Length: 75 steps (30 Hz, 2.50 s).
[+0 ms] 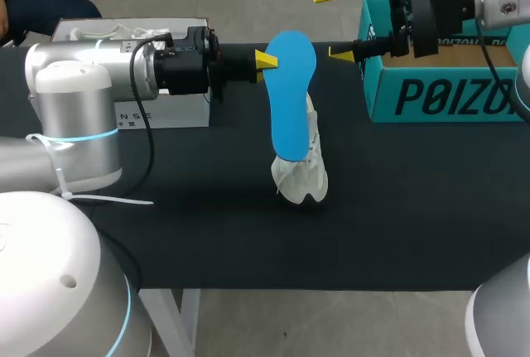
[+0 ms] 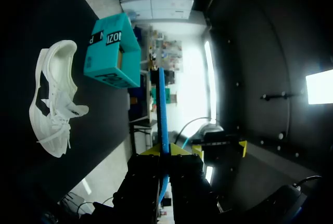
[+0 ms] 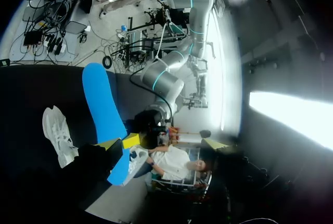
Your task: Take the shoe out of the shoebox, open the shoe tongue, remove and reinsert the insole, then place the shoe into the shoebox
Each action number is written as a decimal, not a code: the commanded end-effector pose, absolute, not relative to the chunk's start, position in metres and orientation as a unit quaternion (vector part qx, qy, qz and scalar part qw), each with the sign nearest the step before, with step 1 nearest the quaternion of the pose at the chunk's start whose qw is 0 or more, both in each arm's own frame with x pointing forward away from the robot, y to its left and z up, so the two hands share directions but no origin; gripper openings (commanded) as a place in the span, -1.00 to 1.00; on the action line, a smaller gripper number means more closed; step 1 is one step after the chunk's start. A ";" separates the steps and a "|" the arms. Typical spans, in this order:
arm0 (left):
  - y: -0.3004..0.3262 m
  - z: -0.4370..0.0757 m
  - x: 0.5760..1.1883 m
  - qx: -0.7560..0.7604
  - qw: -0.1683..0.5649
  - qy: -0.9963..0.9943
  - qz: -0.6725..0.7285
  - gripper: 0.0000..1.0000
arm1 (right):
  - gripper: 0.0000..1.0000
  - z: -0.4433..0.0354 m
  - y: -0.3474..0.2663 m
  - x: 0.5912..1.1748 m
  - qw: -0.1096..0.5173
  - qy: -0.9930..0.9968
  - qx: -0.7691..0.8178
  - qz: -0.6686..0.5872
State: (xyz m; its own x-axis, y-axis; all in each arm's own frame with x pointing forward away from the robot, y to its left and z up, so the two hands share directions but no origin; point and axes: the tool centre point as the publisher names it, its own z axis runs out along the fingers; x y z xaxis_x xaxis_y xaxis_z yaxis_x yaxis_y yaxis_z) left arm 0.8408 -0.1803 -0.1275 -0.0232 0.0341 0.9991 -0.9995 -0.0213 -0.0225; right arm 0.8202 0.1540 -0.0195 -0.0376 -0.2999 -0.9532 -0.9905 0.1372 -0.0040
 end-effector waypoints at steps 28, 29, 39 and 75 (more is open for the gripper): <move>-0.182 -0.128 0.841 0.491 0.497 -0.492 0.519 -1.00 | 1.00 -0.094 0.133 0.866 0.522 0.535 -0.554 0.366; -0.182 -0.128 0.841 0.491 0.497 -0.492 0.519 -1.00 | 1.00 -0.097 0.134 0.868 0.522 0.535 -0.554 0.366; -0.182 -0.128 0.841 0.491 0.497 -0.492 0.519 -1.00 | 1.00 -0.120 0.150 0.868 0.516 0.522 -0.557 0.389; -0.182 -0.128 0.841 0.491 0.497 -0.492 0.519 -1.00 | -0.27 -0.131 0.181 0.877 0.504 0.525 -0.549 0.412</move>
State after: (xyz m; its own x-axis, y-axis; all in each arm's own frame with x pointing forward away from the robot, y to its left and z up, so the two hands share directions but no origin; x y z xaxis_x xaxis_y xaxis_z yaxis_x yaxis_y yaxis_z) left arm 0.8408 -0.1803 -0.1275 -0.0233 0.0341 0.9991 -0.9995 -0.0214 -0.0225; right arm 0.8755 0.1782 -0.1286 0.1088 -0.1626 -0.9807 -0.9913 0.0563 -0.1193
